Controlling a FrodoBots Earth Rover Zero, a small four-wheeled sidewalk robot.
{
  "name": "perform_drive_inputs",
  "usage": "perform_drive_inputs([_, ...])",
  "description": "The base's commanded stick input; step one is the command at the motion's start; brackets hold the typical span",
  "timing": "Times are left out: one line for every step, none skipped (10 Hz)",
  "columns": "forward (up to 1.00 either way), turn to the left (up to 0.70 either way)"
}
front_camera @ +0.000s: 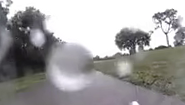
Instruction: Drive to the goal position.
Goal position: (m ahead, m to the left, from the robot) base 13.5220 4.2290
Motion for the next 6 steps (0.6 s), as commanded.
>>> perform_drive_inputs([0.70, 0.00])
perform_drive_inputs([0.70, 0.00])
perform_drive_inputs([0.70, 0.00])
perform_drive_inputs([0.70, 0.04])
perform_drive_inputs([0.70, 0.18])
perform_drive_inputs([0.70, 0.32])
